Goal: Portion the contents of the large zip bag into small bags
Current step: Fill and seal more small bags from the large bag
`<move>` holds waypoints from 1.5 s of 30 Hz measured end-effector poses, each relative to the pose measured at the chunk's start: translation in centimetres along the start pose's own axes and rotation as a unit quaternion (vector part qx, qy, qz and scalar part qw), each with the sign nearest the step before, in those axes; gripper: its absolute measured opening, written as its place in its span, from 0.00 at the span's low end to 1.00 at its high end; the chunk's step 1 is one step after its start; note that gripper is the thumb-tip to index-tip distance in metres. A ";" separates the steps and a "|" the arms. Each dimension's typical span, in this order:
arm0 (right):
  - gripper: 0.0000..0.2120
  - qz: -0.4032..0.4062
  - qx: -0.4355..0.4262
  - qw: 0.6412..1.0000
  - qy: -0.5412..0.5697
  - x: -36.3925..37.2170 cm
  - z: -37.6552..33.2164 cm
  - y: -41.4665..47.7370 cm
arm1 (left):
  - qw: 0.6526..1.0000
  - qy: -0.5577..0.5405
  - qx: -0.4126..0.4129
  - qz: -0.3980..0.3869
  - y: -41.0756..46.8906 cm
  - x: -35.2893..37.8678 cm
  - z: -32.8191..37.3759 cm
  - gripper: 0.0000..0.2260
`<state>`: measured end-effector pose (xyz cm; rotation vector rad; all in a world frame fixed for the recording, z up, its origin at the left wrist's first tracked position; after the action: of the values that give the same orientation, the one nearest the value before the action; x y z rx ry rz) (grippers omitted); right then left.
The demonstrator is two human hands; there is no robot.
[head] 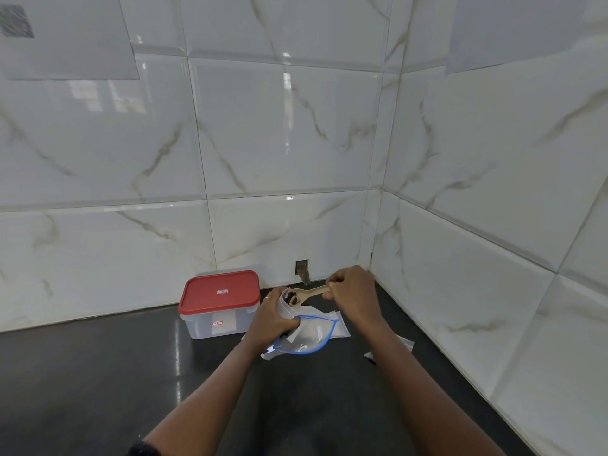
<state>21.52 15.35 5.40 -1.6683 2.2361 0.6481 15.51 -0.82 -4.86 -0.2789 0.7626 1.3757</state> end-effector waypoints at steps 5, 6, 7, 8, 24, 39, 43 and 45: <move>0.13 -0.037 -0.114 0.989 -0.088 1.2 -1.2 -0.6 | 1.000 -0.007 -0.005 0.010 0.3 -0.2 -0.4 0.23; 0.13 -0.041 -0.130 0.985 -0.101 1.3 -1.4 -0.7 | 1.000 -0.011 -0.007 0.012 0.3 -0.3 -0.4 0.23; 0.13 -0.044 -0.144 0.982 -0.112 1.3 -1.6 -0.8 | 1.000 -0.015 -0.010 0.013 0.4 -0.3 -0.5 0.24; 0.13 -0.047 -0.153 0.980 -0.120 1.4 -1.6 -0.8 | 1.000 -0.016 -0.013 0.013 0.4 -0.3 -0.5 0.24; 0.12 0.012 -0.054 0.988 -0.142 -2.5 -1.5 0.1 | 0.999 -0.009 -0.035 0.033 0.9 -1.3 0.1 0.22; 0.14 -0.186 -0.001 0.959 -0.213 8.9 5.5 -1.7 | 0.995 0.090 0.050 -0.007 1.0 -1.8 1.0 0.20; 0.13 -0.151 -0.005 0.980 -0.127 10.5 4.6 -1.2 | 0.996 0.080 0.049 0.014 1.2 -1.9 1.1 0.19; 0.13 -0.119 0.024 0.989 -0.087 10.6 5.1 -1.1 | 0.995 0.081 0.054 0.021 1.3 -2.0 1.3 0.19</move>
<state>19.22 8.82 -4.20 -1.7455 1.8825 0.6465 14.71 -1.33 -2.33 -0.2926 0.9788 1.3572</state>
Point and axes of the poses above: each hand's wrist, its own y-axis towards the middle knuckle, its own x-axis out of the palm, z = x × y, the point moved 4 cm from there along y, towards the middle knuckle, and after that the axes turned 10 degrees about y, right-handed, at the moved point
